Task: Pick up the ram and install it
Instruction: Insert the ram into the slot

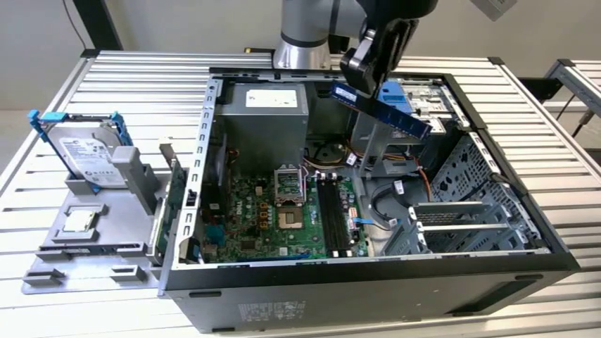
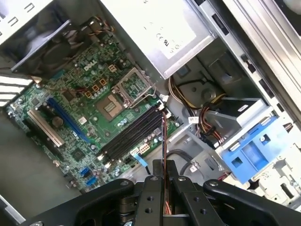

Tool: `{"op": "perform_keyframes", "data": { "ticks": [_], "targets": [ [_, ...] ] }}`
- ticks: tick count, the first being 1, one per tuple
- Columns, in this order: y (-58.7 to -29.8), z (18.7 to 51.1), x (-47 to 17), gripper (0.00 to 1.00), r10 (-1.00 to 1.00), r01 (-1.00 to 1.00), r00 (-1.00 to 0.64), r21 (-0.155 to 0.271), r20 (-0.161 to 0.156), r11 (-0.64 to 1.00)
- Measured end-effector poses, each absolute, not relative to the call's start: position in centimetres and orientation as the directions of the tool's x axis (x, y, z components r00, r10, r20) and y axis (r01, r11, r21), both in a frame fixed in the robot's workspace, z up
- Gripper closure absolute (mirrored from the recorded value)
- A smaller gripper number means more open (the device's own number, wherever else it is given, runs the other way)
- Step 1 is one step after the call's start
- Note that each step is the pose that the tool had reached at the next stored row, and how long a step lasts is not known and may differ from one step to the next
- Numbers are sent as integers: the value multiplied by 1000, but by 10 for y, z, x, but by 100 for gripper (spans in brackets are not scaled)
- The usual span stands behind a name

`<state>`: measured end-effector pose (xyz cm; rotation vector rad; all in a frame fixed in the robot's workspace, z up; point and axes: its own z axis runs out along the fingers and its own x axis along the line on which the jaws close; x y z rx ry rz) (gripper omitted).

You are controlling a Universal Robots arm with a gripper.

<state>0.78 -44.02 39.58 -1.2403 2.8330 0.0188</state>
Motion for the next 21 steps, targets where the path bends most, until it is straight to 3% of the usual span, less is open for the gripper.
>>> {"op": "perform_keyframes", "data": {
  "ticks": [21],
  "targets": [
    [-440, 390, 8, 100, -445, -445, -894, -9, -49, 895]
  ]
}}
